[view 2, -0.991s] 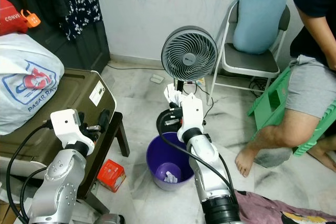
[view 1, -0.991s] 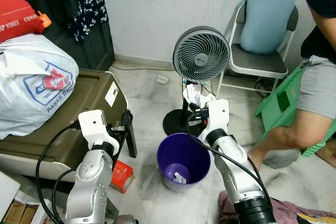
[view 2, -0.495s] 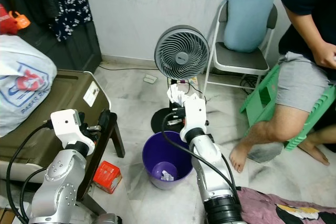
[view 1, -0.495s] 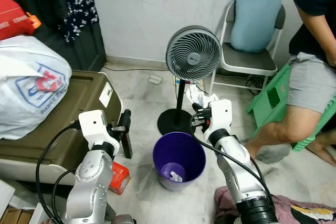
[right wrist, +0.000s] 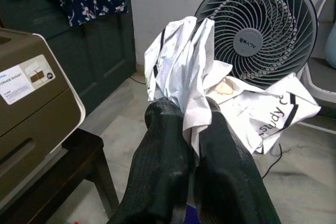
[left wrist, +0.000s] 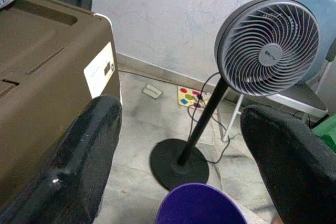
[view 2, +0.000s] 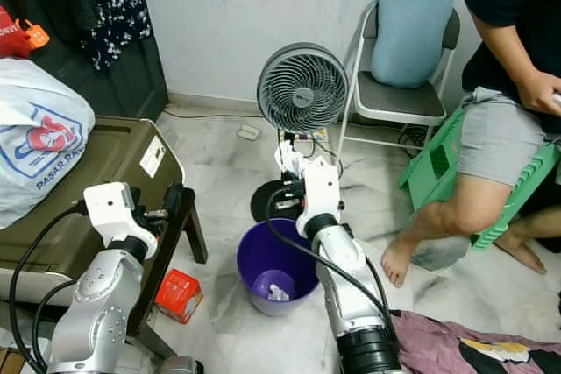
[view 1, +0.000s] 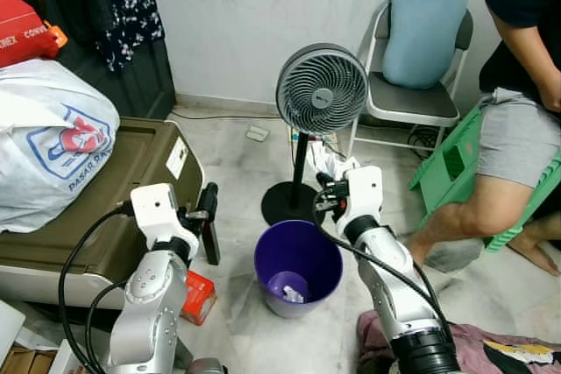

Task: Clean up the room

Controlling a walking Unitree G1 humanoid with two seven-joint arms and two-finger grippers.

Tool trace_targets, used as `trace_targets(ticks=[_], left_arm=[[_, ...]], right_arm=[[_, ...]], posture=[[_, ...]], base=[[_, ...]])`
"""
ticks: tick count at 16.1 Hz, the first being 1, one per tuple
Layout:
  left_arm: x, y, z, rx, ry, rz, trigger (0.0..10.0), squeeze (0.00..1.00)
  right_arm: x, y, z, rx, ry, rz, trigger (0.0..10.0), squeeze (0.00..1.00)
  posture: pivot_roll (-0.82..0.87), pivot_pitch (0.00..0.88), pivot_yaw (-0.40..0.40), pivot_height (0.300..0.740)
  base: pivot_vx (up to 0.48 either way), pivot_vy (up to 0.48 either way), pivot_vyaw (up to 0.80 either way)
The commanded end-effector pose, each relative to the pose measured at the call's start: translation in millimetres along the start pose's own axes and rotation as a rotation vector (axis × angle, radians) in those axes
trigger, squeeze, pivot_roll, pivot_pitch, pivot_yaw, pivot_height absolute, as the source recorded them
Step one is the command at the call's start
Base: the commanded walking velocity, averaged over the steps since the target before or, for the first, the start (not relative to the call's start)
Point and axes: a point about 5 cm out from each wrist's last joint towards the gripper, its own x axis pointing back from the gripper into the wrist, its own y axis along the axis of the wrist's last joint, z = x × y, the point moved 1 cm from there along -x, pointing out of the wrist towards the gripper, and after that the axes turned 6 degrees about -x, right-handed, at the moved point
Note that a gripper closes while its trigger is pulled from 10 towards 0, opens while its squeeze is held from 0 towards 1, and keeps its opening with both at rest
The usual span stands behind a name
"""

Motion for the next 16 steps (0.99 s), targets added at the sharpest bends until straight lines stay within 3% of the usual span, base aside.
trace_targets(ticks=[1,12,16], left_arm=[[-1.7,3.7,-1.5,-0.003,-0.014,-0.009,10.0,0.0],[-2.8,4.2,-1.8,-0.009,-0.018,-0.009,10.0,0.0],[-2.4,3.6,-0.9,-0.013,-0.004,-0.006,10.0,0.0]], right_arm=[[-2.3,4.0,-0.6,0.002,-0.005,-0.011,10.0,0.0],[-2.9,5.1,-0.4,-0.001,-0.005,-0.022,10.0,0.0],[-2.7,5.4,0.3,0.005,-0.001,-0.026,10.0,0.0]], posture=[[0.1,0.0,-0.038,0.74],[0.1,0.0,-0.036,0.74],[0.1,0.0,-0.036,0.74]], base=[[0.277,0.0,0.0],[0.304,0.22,0.0],[0.0,0.0,0.0]])
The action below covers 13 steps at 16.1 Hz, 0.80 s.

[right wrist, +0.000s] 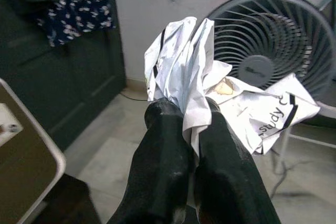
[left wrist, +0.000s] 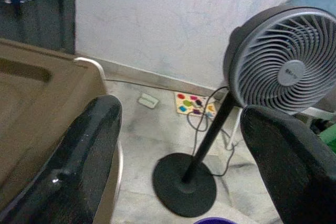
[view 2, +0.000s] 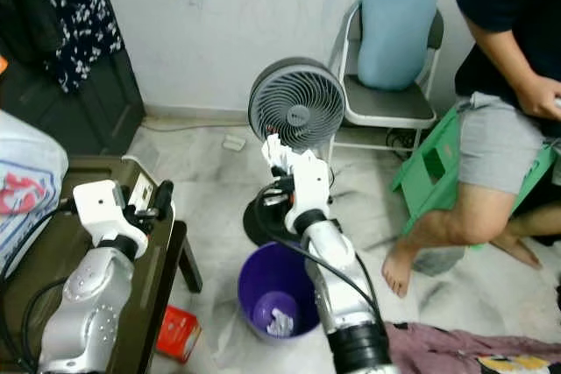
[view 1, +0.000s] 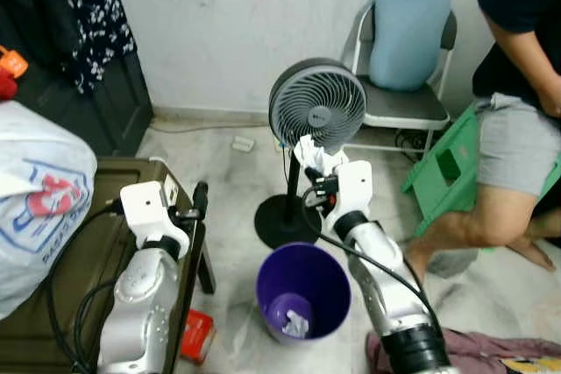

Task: Clean up the room

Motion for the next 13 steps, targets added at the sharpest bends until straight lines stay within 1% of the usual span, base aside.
trace_targets(ticks=[1,5,9,13], left_arm=[[-0.4,1,-5.9,-0.003,-0.018,-0.002,10.0,0.0],[-0.6,1,-5.7,-0.005,-0.013,-0.005,10.0,0.0],[-1.4,1,-5.6,-0.009,-0.013,-0.004,10.0,0.0],[-2.8,1,-4.9,-0.016,-0.016,-0.003,10.0,0.0]], right_arm=[[2.5,1,-6.6,0.012,-0.022,-0.006,10.0,0.0],[0.6,-1,-6.9,0.018,-0.027,0.0,10.0,0.0],[-1.5,-4,-9.0,0.021,-0.045,0.021,10.0,0.0],[-6.0,-10,-13.3,0.035,-0.086,0.068,10.0,0.0]], posture=[[0.1,0.0,-0.036,0.74],[0.11,0.0,-0.042,0.74],[0.11,0.0,-0.04,0.74],[0.12,0.0,-0.04,0.74]], base=[[0.0,0.0,0.0],[0.0,0.0,0.74],[0.0,0.0,0.0],[0.0,0.0,0.0]])
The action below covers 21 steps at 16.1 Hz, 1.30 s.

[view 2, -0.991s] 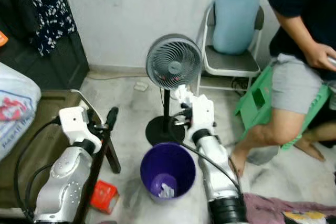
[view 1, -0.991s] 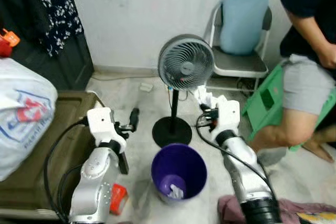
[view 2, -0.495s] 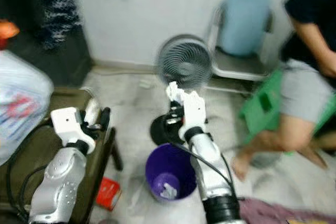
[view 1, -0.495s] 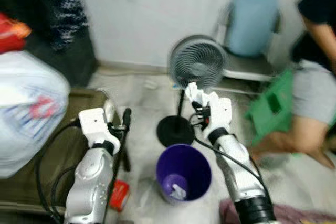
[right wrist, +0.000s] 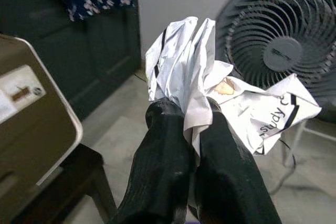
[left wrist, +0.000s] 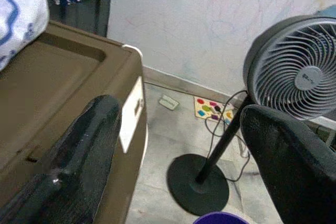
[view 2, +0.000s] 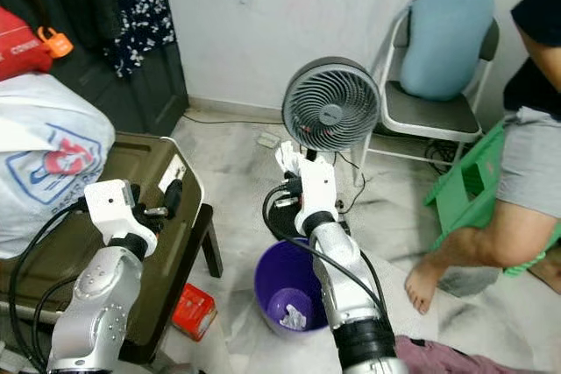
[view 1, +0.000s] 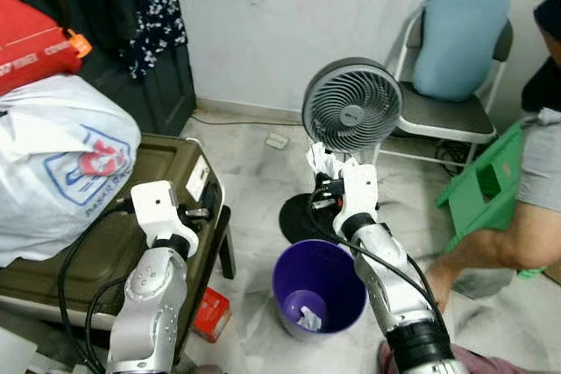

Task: Clean up the room

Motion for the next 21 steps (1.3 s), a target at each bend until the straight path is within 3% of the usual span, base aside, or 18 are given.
trace_targets(ticks=[1,8,10,14,17,18,21], left_arm=[[-1.9,2,0.9,-0.013,0.002,-0.004,10.0,0.0],[-4.4,4,-2.5,-0.006,-0.019,-0.017,10.0,0.0],[-4.1,11,-14.3,-0.077,-0.111,-0.048,10.0,0.0],[5.2,20,-24.6,-0.174,-0.212,-0.092,10.0,0.0],[15.0,15,-11.5,-0.191,-0.193,-0.068,10.0,0.0],[26.4,6,12.0,-0.208,-0.141,-0.01,10.0,0.0],[43.5,0,31.1,-0.206,-0.096,0.05,10.0,0.0]], right_arm=[[-2.5,1,-3.6,0.01,-0.02,0.01,10.0,0.0],[-6.0,1,-8.2,0.007,-0.054,0.018,10.0,0.0],[-4.6,-1,-6.6,-0.007,-0.062,0.017,10.0,0.0],[-16.8,2,3.0,-0.024,-0.052,0.016,10.0,0.0],[-27.9,1,17.1,-0.007,-0.006,0.03,10.0,0.0],[-34.2,-2,28.7,0.013,0.017,0.051,10.0,0.0],[-37.7,-10,34.0,0.03,0.004,0.086,10.0,0.0]], posture=[[0.12,0.0,-0.04,0.74],[0.1,0.0,-0.027,0.74],[0.1,0.0,-0.012,0.74],[0.13,0.0,-0.012,0.74],[0.17,0.02,-0.011,0.74],[0.21,0.045,-0.009,0.74],[0.24,0.086,-0.001,0.74]], base=[[0.0,0.0,-0.41],[0.0,0.0,-0.8],[0.0,0.0,-0.8],[0.0,0.0,0.0],[0.0,0.0,0.0],[0.0,0.0,0.0],[0.0,0.0,0.0]])
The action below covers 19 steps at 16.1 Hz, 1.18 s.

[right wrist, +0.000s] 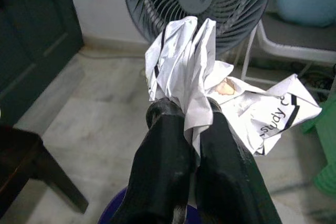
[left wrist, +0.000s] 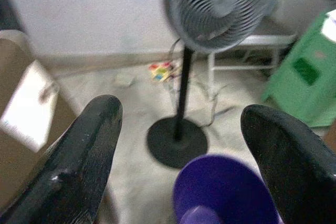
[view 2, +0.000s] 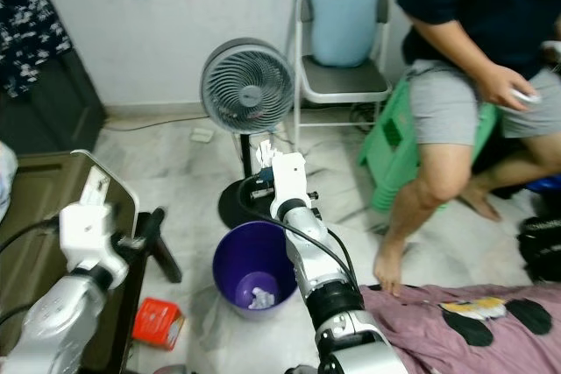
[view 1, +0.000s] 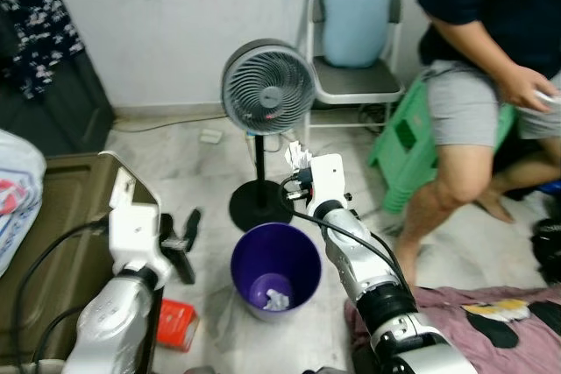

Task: Clean up the room

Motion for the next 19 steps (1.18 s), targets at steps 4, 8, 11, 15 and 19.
trace_targets(ticks=[4,8,11,15,19], left_arm=[[18.7,6,-3.6,-0.023,-0.055,0.009,10.0,0.0],[35.1,7,3.4,-0.064,-0.08,0.048,10.0,0.0],[59.5,7,35.5,-0.177,-0.007,0.106,10.0,0.0],[83.4,15,42.7,-0.25,-0.07,0.158,10.0,0.0],[103.9,19,52.3,-0.264,-0.082,0.218,10.0,0.0]], right_arm=[[-2.8,-10,3.0,0.004,-0.046,0.046,10.0,0.0],[-3.8,-18,-2.0,0.001,-0.099,0.069,10.0,0.0],[-3.1,-22,-3.5,0.002,-0.126,0.077,10.0,0.0],[-9.7,-17,0.0,0.026,-0.132,0.08,10.0,0.0],[-15.8,-8,2.3,0.063,-0.13,0.066,10.0,0.0]], posture=[[0.26,0.146,0.029,0.74],[0.28,0.201,0.066,0.74],[0.29,0.27,0.107,0.74],[0.33,0.338,0.137,0.74],[0.36,0.363,0.171,0.74]], base=[[0.0,0.0,0.0],[0.0,0.0,0.0],[0.0,0.0,0.0],[0.0,0.0,0.0],[0.0,0.0,0.0]])
